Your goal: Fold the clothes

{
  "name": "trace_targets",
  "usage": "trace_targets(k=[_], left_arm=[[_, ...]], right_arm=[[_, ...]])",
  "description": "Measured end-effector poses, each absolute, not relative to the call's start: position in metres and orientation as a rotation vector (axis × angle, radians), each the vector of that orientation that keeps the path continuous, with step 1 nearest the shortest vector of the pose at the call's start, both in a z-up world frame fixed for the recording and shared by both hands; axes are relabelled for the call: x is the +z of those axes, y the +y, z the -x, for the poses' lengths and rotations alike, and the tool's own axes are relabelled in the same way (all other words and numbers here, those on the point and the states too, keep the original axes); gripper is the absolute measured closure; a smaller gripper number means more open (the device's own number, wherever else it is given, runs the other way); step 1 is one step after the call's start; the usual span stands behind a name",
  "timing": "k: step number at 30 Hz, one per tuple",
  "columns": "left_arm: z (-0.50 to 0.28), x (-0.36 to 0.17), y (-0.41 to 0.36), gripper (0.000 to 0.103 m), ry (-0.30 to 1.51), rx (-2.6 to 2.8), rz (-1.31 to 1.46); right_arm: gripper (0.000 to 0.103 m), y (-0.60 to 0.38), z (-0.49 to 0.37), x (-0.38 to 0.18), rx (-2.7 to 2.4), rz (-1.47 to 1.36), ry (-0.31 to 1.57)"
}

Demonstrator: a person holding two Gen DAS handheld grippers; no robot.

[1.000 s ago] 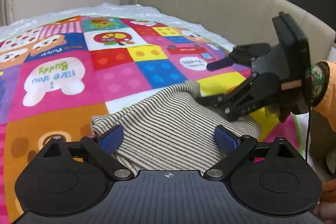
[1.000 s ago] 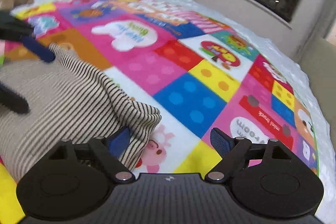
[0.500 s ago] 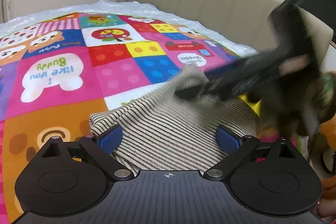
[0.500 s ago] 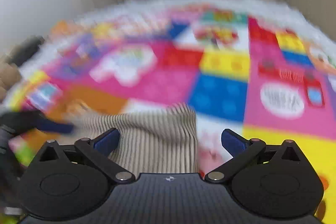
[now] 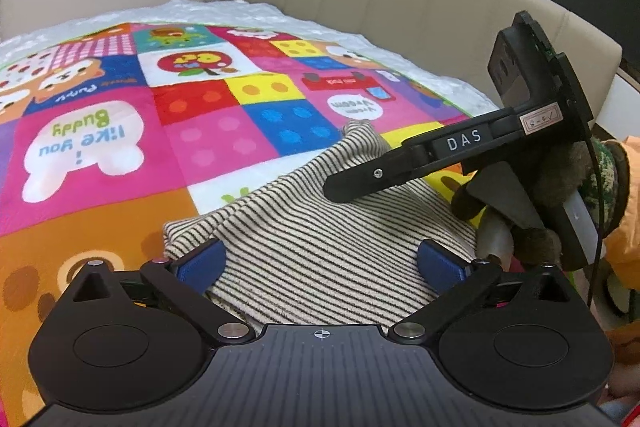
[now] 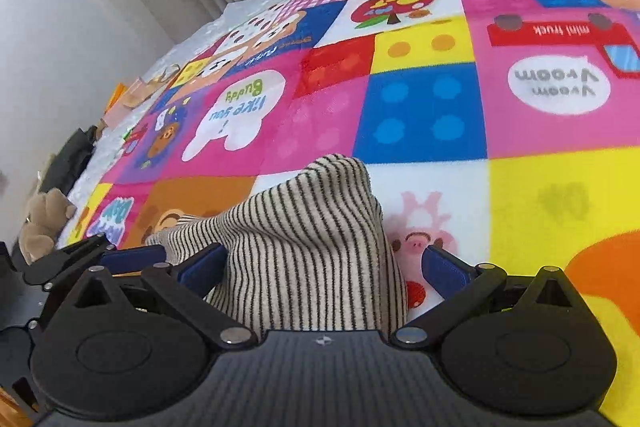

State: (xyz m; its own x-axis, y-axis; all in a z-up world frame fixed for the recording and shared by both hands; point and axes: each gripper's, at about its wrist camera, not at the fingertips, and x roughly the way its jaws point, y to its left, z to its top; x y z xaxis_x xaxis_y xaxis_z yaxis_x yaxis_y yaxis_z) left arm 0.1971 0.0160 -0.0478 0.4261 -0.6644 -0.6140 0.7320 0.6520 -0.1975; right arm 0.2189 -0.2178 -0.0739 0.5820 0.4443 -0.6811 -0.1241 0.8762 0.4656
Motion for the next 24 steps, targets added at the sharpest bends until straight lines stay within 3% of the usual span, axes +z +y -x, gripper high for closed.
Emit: trace_targets(k=[8,16,17,20,24], left_arm=[[-0.201,-0.043,0.014,0.0,0.733,-0.885,-0.122],[-0.214,0.006,0.041,0.0,0.658,-0.962,-0.072],[-0.223,0.006,0.042,0.0,0.66,-0.955,-0.054],[-0.263,-0.012,0.045,0.0,0.74,-0.951,0.1],[-0.318,-0.057,0.051,0.0,0.897,-0.884,0.299]], right_arm=[[0.0,-0.232,-0.216,-0.076,0.43,-0.496,0.899],[0.0,-0.27,-0.11,-0.045,0.471,-0.5,0.854],[0.001,-0.27,-0.099,-0.047,0.498,-0.514,0.881],[0.018,-0.256,-0.076,-0.058,0.583,-0.578,0.959],[0.018,-0.234,-0.083,-0.083,0.62,-0.733,1.037]])
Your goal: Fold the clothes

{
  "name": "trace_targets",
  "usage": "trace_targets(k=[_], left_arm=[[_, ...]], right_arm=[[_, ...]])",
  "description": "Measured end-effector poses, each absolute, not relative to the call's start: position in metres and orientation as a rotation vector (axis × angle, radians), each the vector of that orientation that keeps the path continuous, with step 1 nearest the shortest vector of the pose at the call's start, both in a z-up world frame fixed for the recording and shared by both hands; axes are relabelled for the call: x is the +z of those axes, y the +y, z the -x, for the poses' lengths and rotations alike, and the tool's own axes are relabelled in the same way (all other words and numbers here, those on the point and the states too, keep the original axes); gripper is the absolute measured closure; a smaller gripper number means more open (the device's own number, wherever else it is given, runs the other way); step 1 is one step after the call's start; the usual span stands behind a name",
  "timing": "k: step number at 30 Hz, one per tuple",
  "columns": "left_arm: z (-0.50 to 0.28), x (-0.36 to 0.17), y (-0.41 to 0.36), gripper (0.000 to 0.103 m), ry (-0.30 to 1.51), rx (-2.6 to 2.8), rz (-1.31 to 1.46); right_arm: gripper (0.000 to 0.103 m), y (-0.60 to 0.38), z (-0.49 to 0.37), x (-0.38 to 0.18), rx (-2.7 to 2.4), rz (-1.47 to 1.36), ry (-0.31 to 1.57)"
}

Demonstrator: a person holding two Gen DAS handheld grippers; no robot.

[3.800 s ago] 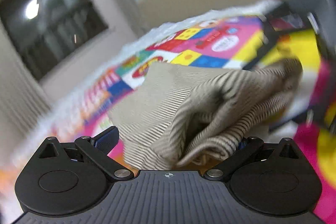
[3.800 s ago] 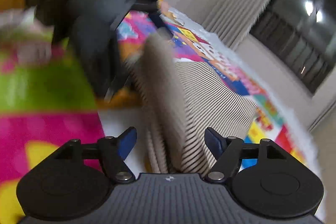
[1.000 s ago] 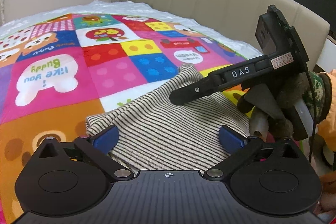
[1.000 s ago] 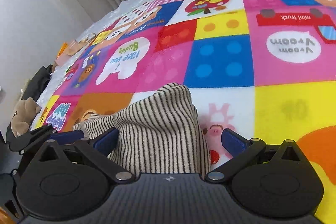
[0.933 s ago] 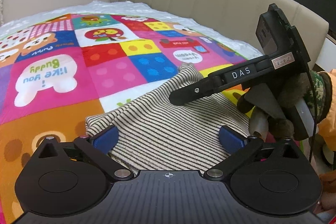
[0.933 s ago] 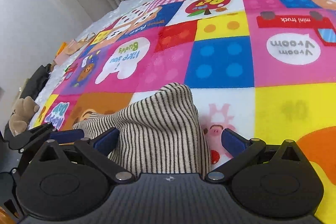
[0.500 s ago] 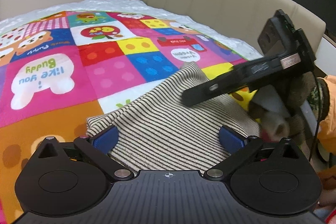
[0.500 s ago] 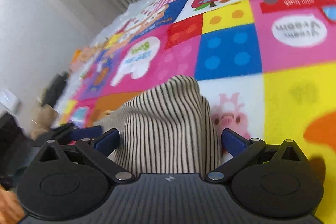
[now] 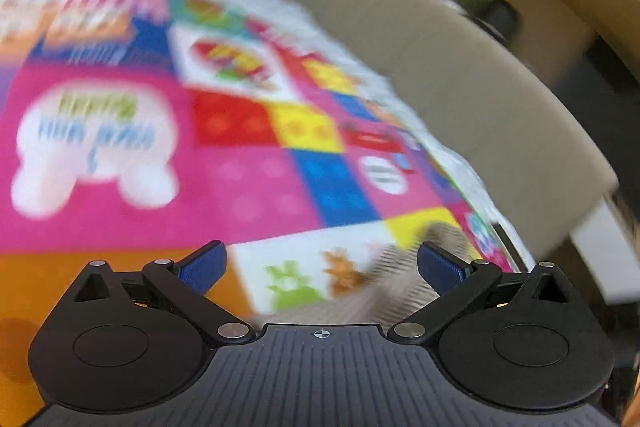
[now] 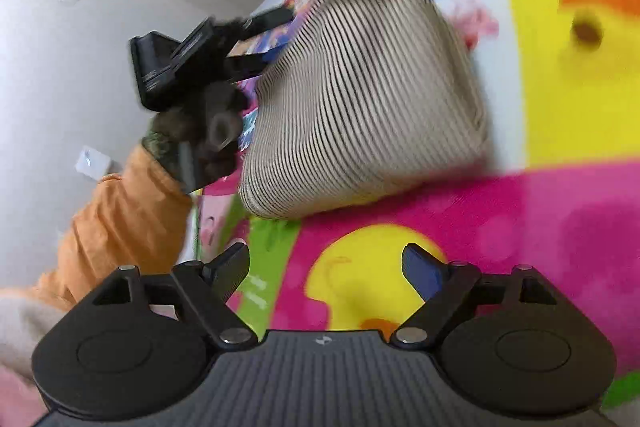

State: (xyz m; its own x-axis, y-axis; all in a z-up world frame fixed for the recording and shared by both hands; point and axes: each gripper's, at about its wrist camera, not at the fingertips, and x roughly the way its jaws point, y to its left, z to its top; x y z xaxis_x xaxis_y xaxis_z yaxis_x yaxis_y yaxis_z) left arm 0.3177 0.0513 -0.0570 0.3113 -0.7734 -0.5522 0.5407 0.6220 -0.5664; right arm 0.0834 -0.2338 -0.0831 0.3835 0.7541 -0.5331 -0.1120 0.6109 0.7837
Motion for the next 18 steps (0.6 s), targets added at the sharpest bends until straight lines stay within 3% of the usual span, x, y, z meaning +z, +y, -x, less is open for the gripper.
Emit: trace_targets(k=[2,6,9,18], left_arm=[[-0.33,-0.08,0.057,0.0,0.968,-0.878,0.379],[-0.321,-0.089,0.07,0.0,0.989,-0.973,0.45],[-0.296,-0.087,0.073,0.0,0.991,-1.025,0.418],[-0.196,-0.082,0.023,0.0,0.957,-1.087,0.261]], right_arm=[[0.018,-0.226,-0.097,-0.093,0.61,-0.811,1.042],[0.035,-0.244,-0.13,-0.087,0.533,-0.81,0.995],[0.035,-0.266,-0.159,-0.081,0.452,-0.799,0.979],[0.033,-0.261,-0.216,-0.035,0.399,-0.312,0.86]])
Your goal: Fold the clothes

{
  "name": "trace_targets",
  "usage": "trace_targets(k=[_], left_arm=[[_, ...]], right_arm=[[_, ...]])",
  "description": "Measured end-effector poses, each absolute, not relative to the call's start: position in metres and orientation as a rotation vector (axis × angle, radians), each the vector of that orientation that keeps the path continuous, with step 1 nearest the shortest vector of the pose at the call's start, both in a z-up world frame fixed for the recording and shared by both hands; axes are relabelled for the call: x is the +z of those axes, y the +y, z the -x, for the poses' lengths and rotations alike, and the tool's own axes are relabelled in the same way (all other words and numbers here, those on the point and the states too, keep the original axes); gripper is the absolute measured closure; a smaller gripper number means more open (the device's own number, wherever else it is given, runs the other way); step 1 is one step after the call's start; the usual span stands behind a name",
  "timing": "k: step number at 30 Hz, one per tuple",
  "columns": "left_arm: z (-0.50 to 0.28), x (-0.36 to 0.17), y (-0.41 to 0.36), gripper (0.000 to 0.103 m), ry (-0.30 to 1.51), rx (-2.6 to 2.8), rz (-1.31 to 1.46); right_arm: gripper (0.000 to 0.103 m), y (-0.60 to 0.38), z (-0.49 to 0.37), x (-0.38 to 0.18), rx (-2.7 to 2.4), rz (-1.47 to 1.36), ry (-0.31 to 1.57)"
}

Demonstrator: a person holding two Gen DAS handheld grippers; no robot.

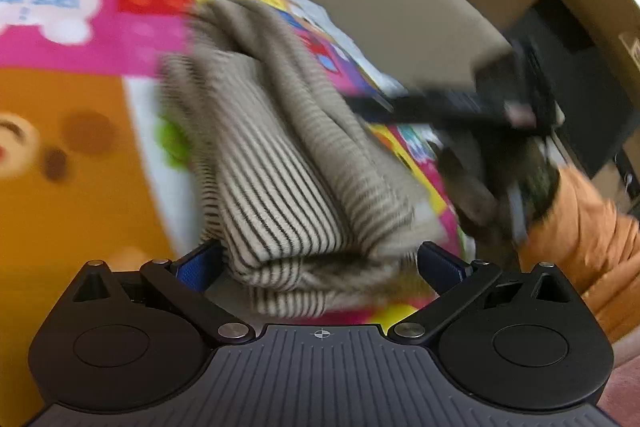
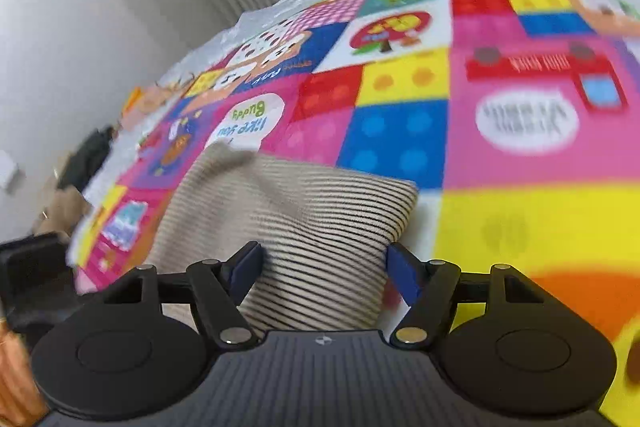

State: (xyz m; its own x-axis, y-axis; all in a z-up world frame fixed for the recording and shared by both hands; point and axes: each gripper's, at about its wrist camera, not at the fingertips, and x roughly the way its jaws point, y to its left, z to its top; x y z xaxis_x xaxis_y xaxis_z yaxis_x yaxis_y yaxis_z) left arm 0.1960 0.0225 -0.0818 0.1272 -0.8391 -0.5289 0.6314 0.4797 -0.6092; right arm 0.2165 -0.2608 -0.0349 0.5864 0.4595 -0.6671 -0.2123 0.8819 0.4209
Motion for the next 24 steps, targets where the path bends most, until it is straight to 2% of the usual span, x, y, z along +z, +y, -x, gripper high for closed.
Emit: trace_targets(k=[6,10,13,16,18,19,21,22,24], left_arm=[[-0.165,-0.076,-0.006,0.0,0.955,-1.077,0.279],[-0.155,-0.064,0.014,0.0,0.934,-0.985,0.259],[-0.15,-0.051,0.05,0.0,0.846,-0.89,0.332],[-0.148,-0.042,0.08,0.001,0.764,-0.77,0.409],[-0.149,-0.039,0.089,0.005,0.736,-0.721,0.422],[-0.151,-0.037,0.091,0.012,0.729,-0.703,0.421],[-0.156,-0.037,0.087,0.022,0.736,-0.682,0.403],[-0.155,-0.039,0.083,0.023,0.739,-0.681,0.388],[-0.152,-0.042,0.075,0.023,0.741,-0.683,0.363]], right_arm=[[0.028,-0.226,-0.225,-0.015,0.354,0.021,0.716],[0.024,-0.225,-0.179,0.019,0.363,0.078,0.552],[0.018,-0.217,-0.129,0.029,0.404,0.14,0.436],[0.017,-0.192,-0.082,0.015,0.484,0.279,0.383],[0.017,-0.172,-0.066,-0.003,0.513,0.352,0.39],[0.02,-0.163,-0.061,-0.013,0.517,0.381,0.398],[0.071,-0.159,-0.065,-0.022,0.526,0.35,0.434],[0.073,-0.161,-0.07,-0.02,0.527,0.306,0.454],[0.086,-0.169,-0.078,-0.007,0.519,0.214,0.45]])
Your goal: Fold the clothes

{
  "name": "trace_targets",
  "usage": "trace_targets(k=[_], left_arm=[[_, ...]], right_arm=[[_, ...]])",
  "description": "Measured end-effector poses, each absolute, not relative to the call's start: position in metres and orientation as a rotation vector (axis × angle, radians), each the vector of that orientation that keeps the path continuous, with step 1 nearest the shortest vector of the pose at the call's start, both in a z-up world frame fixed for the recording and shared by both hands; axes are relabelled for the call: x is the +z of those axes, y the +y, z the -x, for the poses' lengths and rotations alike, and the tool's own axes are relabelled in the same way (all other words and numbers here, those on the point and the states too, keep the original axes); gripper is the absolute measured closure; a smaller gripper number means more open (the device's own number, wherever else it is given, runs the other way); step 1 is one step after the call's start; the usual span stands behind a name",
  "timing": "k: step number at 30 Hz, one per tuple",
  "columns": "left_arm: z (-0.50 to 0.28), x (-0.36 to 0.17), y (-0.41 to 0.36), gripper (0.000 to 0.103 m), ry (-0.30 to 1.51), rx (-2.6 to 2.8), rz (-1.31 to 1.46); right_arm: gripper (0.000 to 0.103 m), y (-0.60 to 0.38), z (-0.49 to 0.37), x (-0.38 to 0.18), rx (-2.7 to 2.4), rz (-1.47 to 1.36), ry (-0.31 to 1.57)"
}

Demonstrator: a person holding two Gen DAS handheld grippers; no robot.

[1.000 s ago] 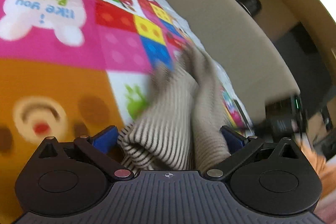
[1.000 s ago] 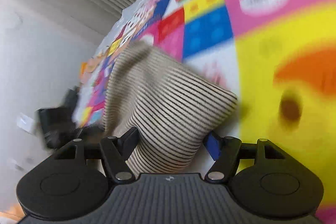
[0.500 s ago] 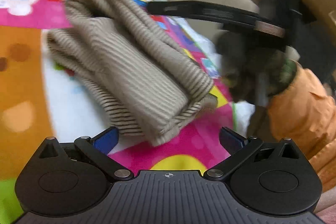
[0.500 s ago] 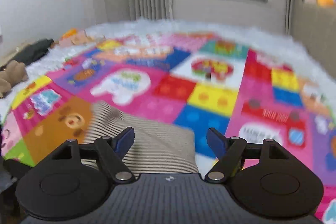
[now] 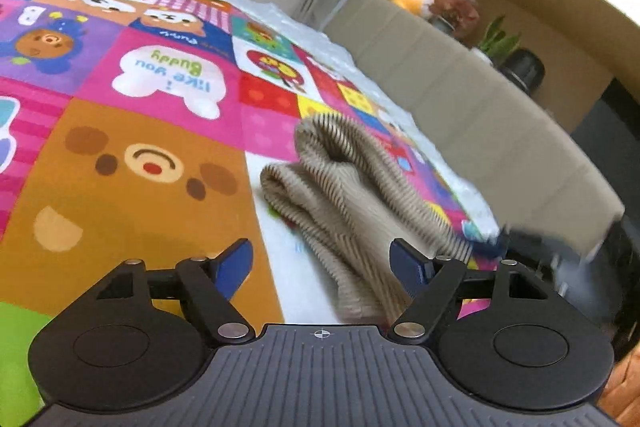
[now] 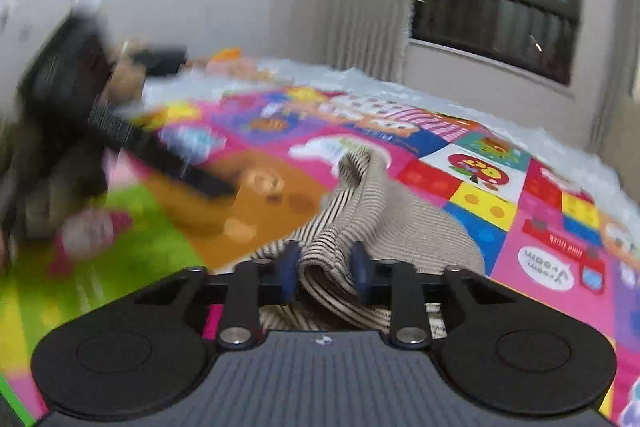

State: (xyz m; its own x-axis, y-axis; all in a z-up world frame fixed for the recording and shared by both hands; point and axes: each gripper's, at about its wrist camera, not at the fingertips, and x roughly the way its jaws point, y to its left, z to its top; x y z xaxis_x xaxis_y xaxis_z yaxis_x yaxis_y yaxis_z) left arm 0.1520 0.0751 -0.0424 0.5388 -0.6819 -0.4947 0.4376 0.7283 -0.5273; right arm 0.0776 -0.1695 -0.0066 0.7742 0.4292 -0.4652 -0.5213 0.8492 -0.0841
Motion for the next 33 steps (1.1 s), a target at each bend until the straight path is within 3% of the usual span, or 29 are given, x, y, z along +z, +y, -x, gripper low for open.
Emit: trace_targets(k=[4,7,8,9,11,14,17,18,19,22,25,30,33], left_arm=[[-0.148,-0.051,0.083,0.022,0.749,-0.671,0.375],[-0.147,-0.055,0.085,0.017,0.763,-0.646,0.38],[-0.146,-0.056,0.086,0.015,0.766,-0.64,0.377],[-0.145,-0.056,0.087,0.012,0.768,-0.636,0.376],[-0.144,-0.058,0.09,0.01,0.771,-0.638,0.384],[-0.142,-0.061,0.086,0.01,0.78,-0.659,0.398],[-0.141,-0.064,0.079,0.018,0.789,-0.689,0.412],[-0.139,-0.064,0.077,0.022,0.788,-0.705,0.411],[-0.138,-0.063,0.076,0.022,0.784,-0.718,0.409],[-0.138,-0.059,0.077,0.022,0.758,-0.726,0.409],[-0.141,-0.056,0.084,0.021,0.741,-0.697,0.432],[-0.141,-0.048,0.096,0.021,0.733,-0.621,0.433],[-0.14,-0.036,0.094,0.021,0.719,-0.636,0.407]], right_arm=[[0.089,-0.163,-0.079,0.01,0.534,0.18,0.422],[0.079,-0.138,-0.071,-0.012,0.52,0.331,0.439],[0.062,-0.132,-0.068,-0.021,0.5,0.373,0.42],[0.032,-0.127,-0.062,-0.03,0.477,0.43,0.392],[0.013,-0.122,-0.05,-0.04,0.468,0.487,0.344],[0.013,-0.114,-0.049,-0.053,0.458,0.543,0.339],[0.058,-0.124,-0.066,-0.056,0.408,0.484,0.378],[0.069,-0.135,-0.074,-0.047,0.419,0.402,0.396],[0.073,-0.143,-0.076,-0.037,0.414,0.358,0.38],[0.076,-0.147,-0.067,-0.006,0.399,0.402,0.25],[0.076,-0.134,-0.066,0.004,0.459,0.416,0.234],[0.071,-0.091,-0.072,-0.06,0.53,0.503,0.431],[0.064,-0.077,-0.056,-0.079,0.517,0.57,0.39]])
